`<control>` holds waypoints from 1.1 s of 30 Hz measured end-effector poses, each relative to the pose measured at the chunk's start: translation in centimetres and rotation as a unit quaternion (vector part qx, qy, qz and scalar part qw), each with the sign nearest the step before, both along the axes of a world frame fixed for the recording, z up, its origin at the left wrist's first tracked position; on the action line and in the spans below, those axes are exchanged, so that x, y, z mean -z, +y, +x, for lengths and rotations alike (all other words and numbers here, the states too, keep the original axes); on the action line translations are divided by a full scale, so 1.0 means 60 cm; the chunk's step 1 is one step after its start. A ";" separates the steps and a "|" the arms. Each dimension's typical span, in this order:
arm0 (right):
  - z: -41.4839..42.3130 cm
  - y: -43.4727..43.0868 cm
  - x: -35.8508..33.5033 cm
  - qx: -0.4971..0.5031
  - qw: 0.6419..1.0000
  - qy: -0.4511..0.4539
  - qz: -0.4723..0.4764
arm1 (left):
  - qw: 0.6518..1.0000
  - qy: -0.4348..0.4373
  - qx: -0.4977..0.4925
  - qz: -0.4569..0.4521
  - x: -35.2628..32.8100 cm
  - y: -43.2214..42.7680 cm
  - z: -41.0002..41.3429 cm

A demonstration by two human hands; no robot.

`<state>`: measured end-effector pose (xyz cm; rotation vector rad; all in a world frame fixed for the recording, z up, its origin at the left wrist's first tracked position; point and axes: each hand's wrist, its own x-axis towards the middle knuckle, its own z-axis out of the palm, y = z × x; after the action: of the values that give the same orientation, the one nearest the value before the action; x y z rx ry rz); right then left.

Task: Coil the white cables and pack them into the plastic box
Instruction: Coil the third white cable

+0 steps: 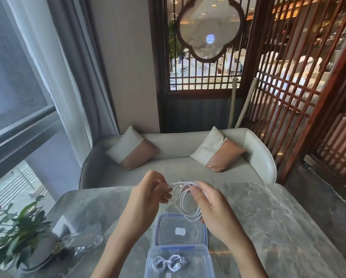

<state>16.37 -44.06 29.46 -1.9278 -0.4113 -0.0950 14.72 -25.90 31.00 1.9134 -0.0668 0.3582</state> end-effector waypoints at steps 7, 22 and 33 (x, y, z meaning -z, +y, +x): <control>0.000 -0.002 0.013 0.052 0.997 -0.029 -0.044 | 0.944 0.141 0.089 -0.284 0.012 -0.003 -0.006; -0.009 -0.002 0.014 0.068 0.993 -0.074 -0.060 | 0.969 0.116 0.154 -0.157 -0.001 -0.028 -0.021; -0.007 0.001 0.017 0.065 0.994 -0.082 -0.033 | 0.937 0.157 0.197 -0.241 0.017 -0.031 -0.021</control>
<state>15.95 -43.99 28.46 -2.0192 -0.4011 -0.3296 13.46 -27.74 29.99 1.4041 -0.1353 -0.1940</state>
